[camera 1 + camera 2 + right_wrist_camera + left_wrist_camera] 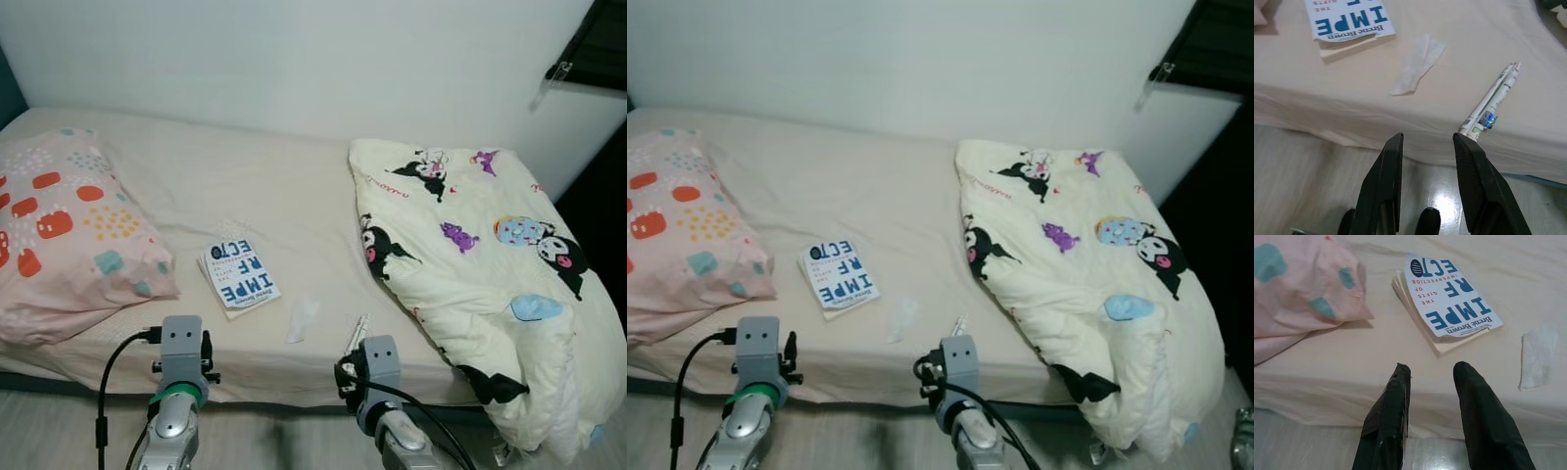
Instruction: Clean up the room
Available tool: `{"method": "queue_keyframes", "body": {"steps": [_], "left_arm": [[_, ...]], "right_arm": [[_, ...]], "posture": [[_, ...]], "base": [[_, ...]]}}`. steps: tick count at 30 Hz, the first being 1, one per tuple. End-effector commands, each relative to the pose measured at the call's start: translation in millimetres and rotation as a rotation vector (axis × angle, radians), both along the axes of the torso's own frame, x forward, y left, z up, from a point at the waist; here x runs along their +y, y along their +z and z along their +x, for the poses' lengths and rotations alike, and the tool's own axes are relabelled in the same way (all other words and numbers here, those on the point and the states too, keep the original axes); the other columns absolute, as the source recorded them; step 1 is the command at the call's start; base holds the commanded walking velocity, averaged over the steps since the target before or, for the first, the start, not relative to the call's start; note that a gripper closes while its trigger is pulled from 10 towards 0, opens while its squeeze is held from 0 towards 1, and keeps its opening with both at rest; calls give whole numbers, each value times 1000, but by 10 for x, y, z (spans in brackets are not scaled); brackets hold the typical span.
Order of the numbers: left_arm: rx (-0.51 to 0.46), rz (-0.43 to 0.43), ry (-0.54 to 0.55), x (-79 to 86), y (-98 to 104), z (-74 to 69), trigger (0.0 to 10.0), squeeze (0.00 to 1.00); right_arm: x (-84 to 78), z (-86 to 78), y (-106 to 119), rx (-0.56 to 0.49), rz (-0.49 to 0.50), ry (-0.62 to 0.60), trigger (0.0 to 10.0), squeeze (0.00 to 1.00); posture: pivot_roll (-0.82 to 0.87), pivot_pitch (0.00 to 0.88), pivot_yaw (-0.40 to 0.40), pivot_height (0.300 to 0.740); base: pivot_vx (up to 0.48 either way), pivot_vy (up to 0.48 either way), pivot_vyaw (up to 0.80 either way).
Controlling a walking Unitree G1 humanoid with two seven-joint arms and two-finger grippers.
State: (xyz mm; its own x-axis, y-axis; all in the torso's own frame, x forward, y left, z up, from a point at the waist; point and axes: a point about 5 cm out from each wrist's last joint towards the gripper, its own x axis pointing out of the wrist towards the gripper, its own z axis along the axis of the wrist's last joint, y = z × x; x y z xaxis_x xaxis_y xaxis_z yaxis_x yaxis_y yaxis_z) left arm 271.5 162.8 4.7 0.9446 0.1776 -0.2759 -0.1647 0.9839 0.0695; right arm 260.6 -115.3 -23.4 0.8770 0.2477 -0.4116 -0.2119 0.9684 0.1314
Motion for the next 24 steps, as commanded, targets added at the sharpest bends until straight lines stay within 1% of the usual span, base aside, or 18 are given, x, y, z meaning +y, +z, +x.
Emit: {"method": "queue_keyframes", "body": {"steps": [1, 10, 16, 19, 24], "left_arm": [[26, 6, -15, -14, -42, -29, 10000, 0], [31, 2, -17, -29, -40, -16, 10000, 0], [27, 6, -27, -31, -25, 7, 10000, 0], [7, 14, -30, -26, -2, 15, 10000, 0], [0, 21, -37, -37, 10, 22, 10000, 0]], "right_arm": [[-31, -20, -26, 18, -6, -5, 10000, 0], [-27, 1, -14, 20, -6, -6, 10000, 0], [-19, 13, -11, 25, -15, -1, 10000, 0], [-13, 16, -10, 28, -12, -2, 10000, 0], [-5, 18, -10, 29, -13, 5, 10000, 0]], "posture": [[71, 2, -51, 740], [71, 0, -53, 740], [72, 0, -55, 740], [72, 0, -55, 740], [73, 0, -56, 740]], "base": [[0, 0, 0], [0, 0, 0], [0, 469, -753], [0, 0, 0], [0, 0, 0]]}}
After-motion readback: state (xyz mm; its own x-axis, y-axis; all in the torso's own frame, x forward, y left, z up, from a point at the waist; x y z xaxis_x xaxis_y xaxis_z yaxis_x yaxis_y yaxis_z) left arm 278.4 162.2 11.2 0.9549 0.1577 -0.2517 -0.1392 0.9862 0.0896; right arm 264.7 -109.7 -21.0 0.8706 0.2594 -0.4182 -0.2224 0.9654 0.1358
